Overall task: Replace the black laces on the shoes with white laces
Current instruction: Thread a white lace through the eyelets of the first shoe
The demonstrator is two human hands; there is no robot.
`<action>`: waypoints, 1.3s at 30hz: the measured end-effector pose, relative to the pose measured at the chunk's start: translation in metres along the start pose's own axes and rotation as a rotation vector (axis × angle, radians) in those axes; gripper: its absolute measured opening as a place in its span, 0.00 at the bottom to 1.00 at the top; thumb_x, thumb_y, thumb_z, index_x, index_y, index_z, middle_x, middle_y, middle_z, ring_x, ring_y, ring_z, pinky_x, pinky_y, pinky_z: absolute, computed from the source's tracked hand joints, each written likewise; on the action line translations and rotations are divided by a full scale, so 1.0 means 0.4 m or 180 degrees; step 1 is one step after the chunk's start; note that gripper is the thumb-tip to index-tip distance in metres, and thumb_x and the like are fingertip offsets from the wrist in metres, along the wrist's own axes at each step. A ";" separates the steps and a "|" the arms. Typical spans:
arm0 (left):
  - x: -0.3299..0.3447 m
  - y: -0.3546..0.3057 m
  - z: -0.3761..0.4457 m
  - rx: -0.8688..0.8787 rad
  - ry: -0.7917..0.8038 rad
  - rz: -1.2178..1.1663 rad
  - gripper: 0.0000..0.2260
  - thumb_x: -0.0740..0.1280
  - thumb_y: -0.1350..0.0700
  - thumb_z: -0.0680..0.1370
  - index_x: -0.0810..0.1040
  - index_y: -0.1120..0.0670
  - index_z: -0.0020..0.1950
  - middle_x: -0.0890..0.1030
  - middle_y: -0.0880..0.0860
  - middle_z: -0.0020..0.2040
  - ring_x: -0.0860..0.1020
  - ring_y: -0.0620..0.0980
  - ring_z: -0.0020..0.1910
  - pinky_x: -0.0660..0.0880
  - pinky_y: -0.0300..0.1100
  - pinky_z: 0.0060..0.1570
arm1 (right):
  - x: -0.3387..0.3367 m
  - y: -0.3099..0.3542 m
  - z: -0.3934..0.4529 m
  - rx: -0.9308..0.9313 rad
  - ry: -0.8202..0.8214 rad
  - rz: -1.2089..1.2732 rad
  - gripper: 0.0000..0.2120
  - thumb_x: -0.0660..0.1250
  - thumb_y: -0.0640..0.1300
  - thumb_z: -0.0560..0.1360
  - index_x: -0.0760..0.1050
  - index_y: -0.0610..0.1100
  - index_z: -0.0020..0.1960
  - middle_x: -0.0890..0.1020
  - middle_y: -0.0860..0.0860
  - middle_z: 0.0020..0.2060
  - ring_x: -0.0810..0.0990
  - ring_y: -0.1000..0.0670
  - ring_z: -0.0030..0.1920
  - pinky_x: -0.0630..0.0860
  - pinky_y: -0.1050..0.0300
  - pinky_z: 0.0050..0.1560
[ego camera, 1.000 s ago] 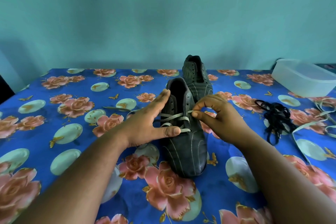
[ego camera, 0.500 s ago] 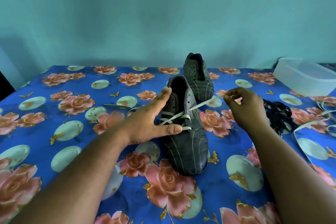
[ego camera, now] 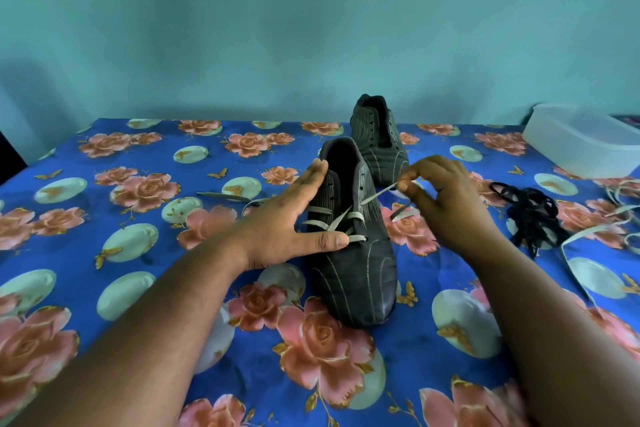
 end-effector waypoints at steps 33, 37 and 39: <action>-0.028 -0.026 0.004 0.0751 -0.1070 -0.0230 0.26 0.71 0.38 0.74 0.74 0.43 0.70 0.70 0.39 0.67 0.70 0.43 0.70 0.65 0.27 0.64 | 0.026 0.041 -0.011 -0.0223 0.0089 0.0001 0.09 0.63 0.54 0.81 0.79 0.52 0.55 0.81 0.57 0.51 0.73 0.48 0.56 0.72 0.42 0.59; -0.012 -0.011 0.013 0.0378 -0.0934 -0.0077 0.27 0.68 0.37 0.74 0.69 0.45 0.70 0.70 0.43 0.65 0.71 0.39 0.64 0.65 0.25 0.58 | 0.028 0.063 -0.010 -0.0465 0.0287 0.0213 0.14 0.66 0.59 0.78 0.82 0.53 0.56 0.82 0.57 0.51 0.74 0.51 0.57 0.70 0.50 0.60; -0.015 0.001 0.014 0.0143 -0.0855 -0.0282 0.24 0.67 0.36 0.73 0.71 0.47 0.62 0.74 0.45 0.57 0.74 0.39 0.55 0.69 0.28 0.51 | 0.041 0.069 -0.010 -0.0644 0.0412 0.0187 0.10 0.67 0.58 0.79 0.81 0.53 0.53 0.82 0.58 0.50 0.76 0.50 0.56 0.71 0.49 0.59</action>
Point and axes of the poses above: each hand's wrist, its own z-axis towards the middle knuckle, its own x-axis out of the palm, y = z × x, the point moved 4 cm from there along z, towards the middle knuckle
